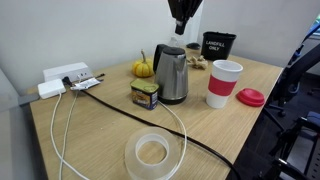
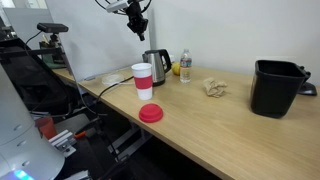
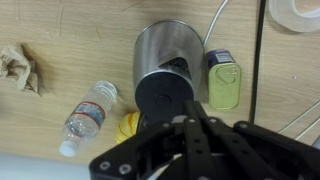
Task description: Open the kettle lid
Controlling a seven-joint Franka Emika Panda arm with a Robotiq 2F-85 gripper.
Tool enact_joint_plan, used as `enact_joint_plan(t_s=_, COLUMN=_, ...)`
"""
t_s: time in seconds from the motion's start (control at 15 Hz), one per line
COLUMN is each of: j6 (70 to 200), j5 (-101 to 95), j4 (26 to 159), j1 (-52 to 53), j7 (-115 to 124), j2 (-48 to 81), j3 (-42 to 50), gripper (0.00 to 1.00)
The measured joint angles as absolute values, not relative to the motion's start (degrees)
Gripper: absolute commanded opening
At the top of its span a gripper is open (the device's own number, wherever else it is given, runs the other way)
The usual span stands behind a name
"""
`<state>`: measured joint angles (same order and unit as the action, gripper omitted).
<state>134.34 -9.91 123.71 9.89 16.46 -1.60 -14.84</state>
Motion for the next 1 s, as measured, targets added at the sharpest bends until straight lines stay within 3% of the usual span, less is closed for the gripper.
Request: enact_joint_plan(t_s=1.0, j6=138.5, j5=-19.8, j4=121.1, j1=10.2, j7=21.1, j2=5.4, j3=-12.7, gripper=0.00)
